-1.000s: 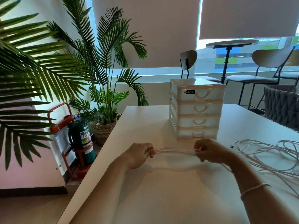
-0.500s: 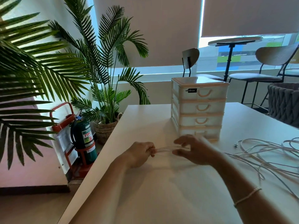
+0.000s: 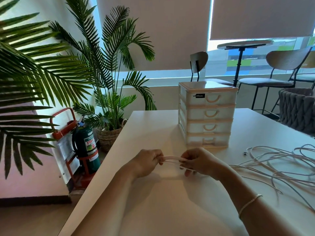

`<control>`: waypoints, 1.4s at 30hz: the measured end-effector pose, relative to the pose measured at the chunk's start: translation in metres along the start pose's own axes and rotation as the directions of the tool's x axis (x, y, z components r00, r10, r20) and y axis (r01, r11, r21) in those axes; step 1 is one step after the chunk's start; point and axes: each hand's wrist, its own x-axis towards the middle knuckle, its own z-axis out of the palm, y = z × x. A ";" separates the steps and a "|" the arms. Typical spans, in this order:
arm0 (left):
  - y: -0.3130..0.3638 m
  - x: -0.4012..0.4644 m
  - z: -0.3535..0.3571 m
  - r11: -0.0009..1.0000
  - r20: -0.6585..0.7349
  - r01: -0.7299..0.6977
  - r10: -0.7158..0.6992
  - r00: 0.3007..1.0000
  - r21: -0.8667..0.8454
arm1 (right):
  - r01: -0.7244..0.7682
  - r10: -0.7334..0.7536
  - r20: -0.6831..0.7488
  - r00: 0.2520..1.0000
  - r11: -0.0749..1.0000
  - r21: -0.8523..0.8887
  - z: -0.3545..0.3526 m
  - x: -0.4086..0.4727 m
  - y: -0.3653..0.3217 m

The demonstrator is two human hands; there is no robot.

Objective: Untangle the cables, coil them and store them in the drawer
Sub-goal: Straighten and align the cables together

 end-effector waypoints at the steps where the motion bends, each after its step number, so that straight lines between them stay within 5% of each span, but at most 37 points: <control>1: 0.000 0.000 0.000 1.000 -0.006 -0.003 0.003 1.000 -0.002 | -0.009 0.008 0.035 0.999 1.000 0.002 -0.001 -0.001 0.000; 7: -0.001 0.000 -0.002 0.999 -0.086 -0.014 0.011 0.996 -0.030 | -0.045 0.023 0.177 0.984 0.992 0.119 -0.005 -0.003 0.002; 11: 0.000 0.000 -0.003 0.998 -0.029 0.037 -0.038 0.999 -0.041 | 0.102 -0.101 -0.028 0.995 0.993 0.053 -0.003 0.003 0.004; 16: 0.017 -0.001 0.002 0.999 0.159 -0.005 0.012 0.987 -0.043 | 0.190 -0.273 -0.358 0.893 0.949 -0.250 -0.007 0.005 0.005; 23: 0.009 0.002 0.000 0.998 -0.083 -0.008 0.002 0.997 -0.069 | 0.172 -0.151 0.135 0.979 0.972 -0.161 -0.018 -0.003 0.007; 33: 0.013 0.000 0.000 0.973 -0.077 -0.013 -0.006 0.997 -0.231 | 0.178 -0.262 -0.238 0.935 0.930 -0.323 -0.009 0.008 0.004; 42: -0.002 0.002 0.005 0.996 -0.066 0.070 -0.073 0.995 -0.055 | 0.225 -0.284 -0.163 0.945 0.925 -0.307 -0.006 0.008 0.005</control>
